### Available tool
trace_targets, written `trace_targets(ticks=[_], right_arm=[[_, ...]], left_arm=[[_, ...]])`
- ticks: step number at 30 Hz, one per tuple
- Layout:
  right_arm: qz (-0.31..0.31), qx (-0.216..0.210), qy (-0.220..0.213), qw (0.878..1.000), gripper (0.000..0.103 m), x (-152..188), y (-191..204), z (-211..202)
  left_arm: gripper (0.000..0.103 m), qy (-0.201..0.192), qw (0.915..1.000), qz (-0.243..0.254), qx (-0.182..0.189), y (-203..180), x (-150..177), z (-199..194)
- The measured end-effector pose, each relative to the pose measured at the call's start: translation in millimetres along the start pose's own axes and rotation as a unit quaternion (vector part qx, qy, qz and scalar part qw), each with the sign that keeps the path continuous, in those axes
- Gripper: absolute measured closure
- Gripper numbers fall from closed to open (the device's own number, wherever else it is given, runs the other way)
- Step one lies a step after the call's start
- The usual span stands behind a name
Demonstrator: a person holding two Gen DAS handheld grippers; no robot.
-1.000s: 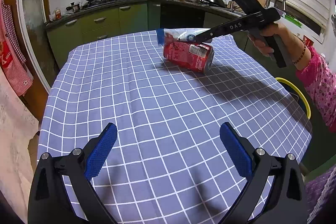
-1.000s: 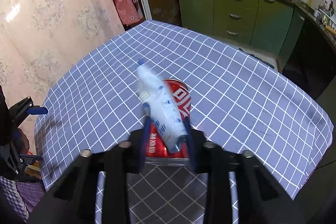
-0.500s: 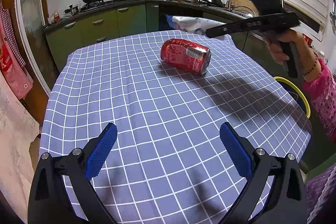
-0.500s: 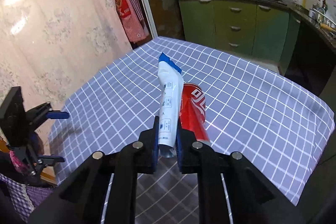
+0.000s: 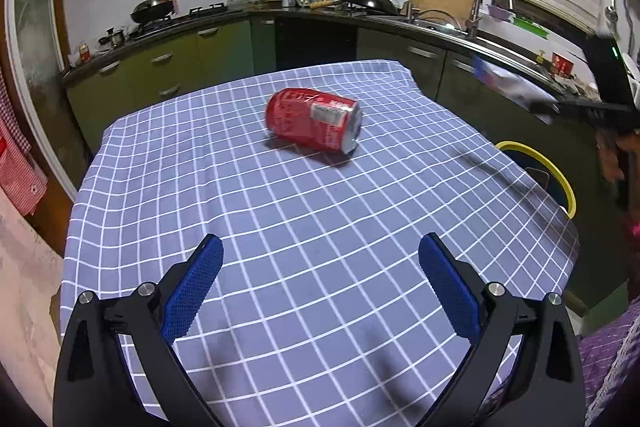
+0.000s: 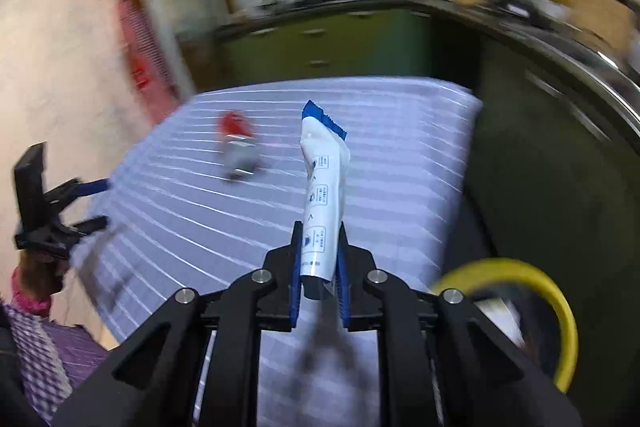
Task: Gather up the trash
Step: 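Carry the toothpaste tube over the yellow bin and open the right gripper, then grasp the red Coca-Cola can with the left gripper and lift it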
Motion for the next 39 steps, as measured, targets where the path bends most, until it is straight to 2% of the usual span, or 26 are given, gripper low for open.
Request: trace_targets(ticks=[3, 8, 13, 17, 18, 19, 20, 26, 31, 39], right_arm=[[0.063, 0.056, -0.006, 0.996, 0.088, 34.4, -36.3, -29.5], [0.164, 0.133, -0.007, 0.977, 0.088, 94.3, -92.1, -58.6], [0.206, 0.160, -0.013, 0.965, 0.088, 116.8, -120.8, -60.2], [0.201, 0.168, -0.013, 0.965, 0.086, 117.6, -133.3, -54.7], [0.202, 0.177, -0.014, 0.963, 0.074, 117.3, -137.3, -52.6], [0.213, 0.196, -0.018, 0.957, 0.055, 117.4, -142.4, -53.5], [0.221, 0.213, -0.023, 0.951, 0.050, 117.6, -145.2, -55.7], [0.217, 0.199, -0.054, 0.954, 0.046, 116.5, -127.6, -66.0], [0.211, 0.187, -0.062, 0.957, 0.037, 114.2, -115.5, -68.8], [0.192, 0.155, -0.056, 0.967, 0.035, 102.1, -97.3, -46.9]], left_arm=[[0.006, 0.002, 0.9999, 0.007, 0.007, -9.6, -2.4, 2.6], [0.006, -0.002, 0.9995, 0.027, 0.019, -28.5, -5.0, 0.7], [0.006, -0.010, 0.9986, 0.045, 0.025, -42.3, -8.0, -7.1], [0.006, -0.014, 0.9982, 0.053, 0.023, -45.3, -8.5, -11.4], [0.006, -0.014, 0.9982, 0.054, 0.022, -45.3, -8.8, -11.5], [0.006, -0.013, 0.9982, 0.054, 0.022, -43.9, -8.5, -11.5], [0.006, -0.012, 0.9983, 0.054, 0.022, -43.4, -8.7, -11.2], [0.006, -0.005, 0.9981, 0.053, 0.031, -39.4, -10.0, -6.3], [0.006, -0.002, 0.9973, 0.067, 0.032, -37.6, -15.1, -0.6], [0.006, 0.000, 0.9981, 0.044, 0.044, -33.7, -34.2, 0.5]])
Point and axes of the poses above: each gripper's, at about its wrist camera, not at the fingertips, and z roughly the way its jaws point, y to its left, x to its underside, the point moved 4 cm from there along z, roughly the way its jaws point, and after that the axes turned 13 degrees about -x, right-handed, at the moved point
